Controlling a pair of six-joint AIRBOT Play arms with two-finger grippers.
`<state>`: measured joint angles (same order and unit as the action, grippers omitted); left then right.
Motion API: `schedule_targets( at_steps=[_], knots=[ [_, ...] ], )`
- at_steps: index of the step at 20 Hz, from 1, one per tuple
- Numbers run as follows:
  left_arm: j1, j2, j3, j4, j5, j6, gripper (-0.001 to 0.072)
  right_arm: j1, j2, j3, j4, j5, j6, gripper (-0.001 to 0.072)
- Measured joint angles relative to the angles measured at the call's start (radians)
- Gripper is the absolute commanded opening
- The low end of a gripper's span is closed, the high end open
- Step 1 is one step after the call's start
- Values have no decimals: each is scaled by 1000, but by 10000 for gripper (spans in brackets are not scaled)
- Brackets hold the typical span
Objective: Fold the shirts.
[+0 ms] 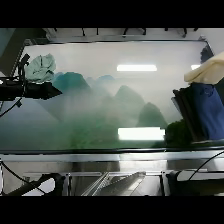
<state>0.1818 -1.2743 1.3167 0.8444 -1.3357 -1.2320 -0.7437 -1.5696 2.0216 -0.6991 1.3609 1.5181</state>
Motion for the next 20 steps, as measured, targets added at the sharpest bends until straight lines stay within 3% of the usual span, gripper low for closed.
schedule_targets(
  at_steps=[6, 13, 14, 15, 16, 20],
  knots=[
    [0, -2, 0, 0, 32, 25, 18, -39, 134, -144, -286, 168, 134, 19],
    [0, -2, 0, 0, 34, 29, 18, -50, 296, -522, -557, 162, 186, 30],
    [0, -2, 0, 0, 27, 29, 18, -53, 305, -560, -573, 148, 187, 83],
    [0, -2, 0, 0, 20, 29, 18, -56, 311, -594, -585, 135, 186, 386],
    [0, -2, 0, 0, 15, 29, 18, -60, 316, -617, -595, 122, 185, 634],
    [0, -2, 0, -1, 0, 29, 18, -105, 338, -663, -615, 101, 183, 645]
  ],
)
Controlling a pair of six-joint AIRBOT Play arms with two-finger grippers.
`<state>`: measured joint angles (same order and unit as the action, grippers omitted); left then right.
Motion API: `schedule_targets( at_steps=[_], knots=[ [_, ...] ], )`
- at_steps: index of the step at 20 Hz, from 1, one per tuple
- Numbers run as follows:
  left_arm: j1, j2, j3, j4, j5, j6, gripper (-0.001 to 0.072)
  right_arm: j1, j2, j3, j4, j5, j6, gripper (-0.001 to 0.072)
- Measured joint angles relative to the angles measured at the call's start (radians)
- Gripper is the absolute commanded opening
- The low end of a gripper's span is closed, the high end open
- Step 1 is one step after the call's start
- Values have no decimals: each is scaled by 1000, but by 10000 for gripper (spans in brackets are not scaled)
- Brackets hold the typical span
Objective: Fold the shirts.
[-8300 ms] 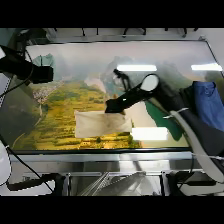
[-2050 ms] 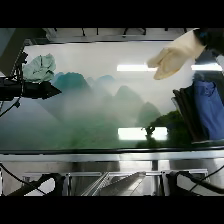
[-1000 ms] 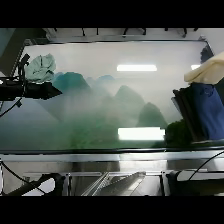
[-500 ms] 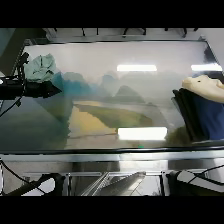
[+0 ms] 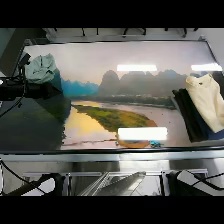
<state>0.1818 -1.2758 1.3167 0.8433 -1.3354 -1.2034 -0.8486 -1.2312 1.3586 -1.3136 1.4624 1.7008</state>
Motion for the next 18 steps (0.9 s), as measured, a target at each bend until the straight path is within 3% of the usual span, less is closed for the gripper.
schedule_targets(
  at_steps=[9, 11, 12, 13, 16, 17, 18],
  knots=[
    [0, 0, 0, -3, 39, 0, 18, -259, 250, -21, -33, 95, 27, 641],
    [0, -1, 0, -4, 49, -2, 18, -258, 301, -23, 55, 88, 40, 618],
    [0, -1, 0, -6, 51, -8, 18, -231, 319, -23, 130, 72, 39, 488],
    [0, -1, 0, -8, 54, -9, 18, -177, 332, -23, 214, 57, 35, 455],
    [0, -1, 0, -8, 53, -24, 18, 118, 341, -23, 363, -29, 19, 454],
    [0, -1, 0, -8, 46, -27, 18, 264, 331, -23, 375, -76, 20, 400],
    [0, -1, 0, -8, 37, -32, 18, 407, 314, -23, 377, -127, 24, 182]
  ],
)
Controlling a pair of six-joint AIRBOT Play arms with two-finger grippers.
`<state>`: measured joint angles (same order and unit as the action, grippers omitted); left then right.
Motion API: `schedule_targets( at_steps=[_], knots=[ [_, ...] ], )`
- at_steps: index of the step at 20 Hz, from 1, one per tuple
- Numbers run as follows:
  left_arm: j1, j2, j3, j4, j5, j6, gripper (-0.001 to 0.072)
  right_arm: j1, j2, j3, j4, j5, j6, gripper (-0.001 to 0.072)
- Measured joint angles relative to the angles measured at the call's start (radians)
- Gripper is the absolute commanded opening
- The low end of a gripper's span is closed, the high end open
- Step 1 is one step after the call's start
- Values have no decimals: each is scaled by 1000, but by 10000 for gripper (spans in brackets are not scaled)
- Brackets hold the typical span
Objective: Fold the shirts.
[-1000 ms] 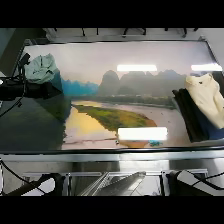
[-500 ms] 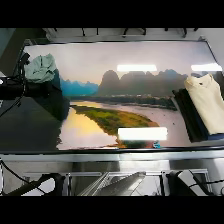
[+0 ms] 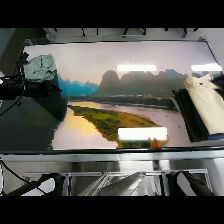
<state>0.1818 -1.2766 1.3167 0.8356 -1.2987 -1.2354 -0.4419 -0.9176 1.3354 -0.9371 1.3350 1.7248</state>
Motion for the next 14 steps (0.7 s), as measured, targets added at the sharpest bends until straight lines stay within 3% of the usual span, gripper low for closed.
schedule_targets(
  at_steps=[1, 4, 6, 14],
  knots=[
    [-1, 0, 0, 0, -10, -3, 18, 151, -26, 0, 0, -55, 5, 18],
    [-18, 0, 0, 31, -44, -12, 18, 504, -130, 0, -3, -225, 7, 20],
    [-47, 1, 0, 84, -73, -32, 18, 631, -199, 0, 2, -304, 6, 20],
    [-154, 87, -82, 205, -78, -64, 18, 762, -317, 0, 59, -382, -48, 21]
  ],
)
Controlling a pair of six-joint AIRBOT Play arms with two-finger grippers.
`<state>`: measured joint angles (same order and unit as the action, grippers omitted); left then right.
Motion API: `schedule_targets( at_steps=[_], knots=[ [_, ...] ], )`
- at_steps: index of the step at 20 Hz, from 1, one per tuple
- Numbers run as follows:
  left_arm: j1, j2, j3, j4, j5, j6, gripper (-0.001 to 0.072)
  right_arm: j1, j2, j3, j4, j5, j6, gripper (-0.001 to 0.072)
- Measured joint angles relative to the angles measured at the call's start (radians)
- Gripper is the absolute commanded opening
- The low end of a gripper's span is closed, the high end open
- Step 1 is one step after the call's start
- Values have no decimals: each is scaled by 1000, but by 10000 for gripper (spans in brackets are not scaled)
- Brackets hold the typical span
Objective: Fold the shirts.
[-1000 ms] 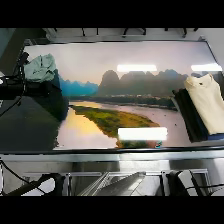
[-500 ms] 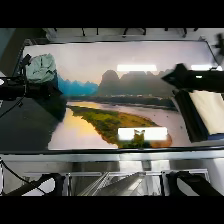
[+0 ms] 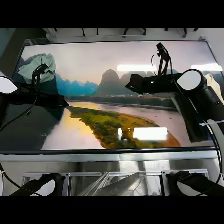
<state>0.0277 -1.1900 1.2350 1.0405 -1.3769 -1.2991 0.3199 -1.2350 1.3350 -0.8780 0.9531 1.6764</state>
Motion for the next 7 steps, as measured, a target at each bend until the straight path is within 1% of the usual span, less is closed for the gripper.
schedule_targets(
  at_steps=[7],
  knots=[
    [-4, 16, 43, 11, 12, -3, 18, 10, -11, 0, 7, 7, -8, 20]
  ],
)
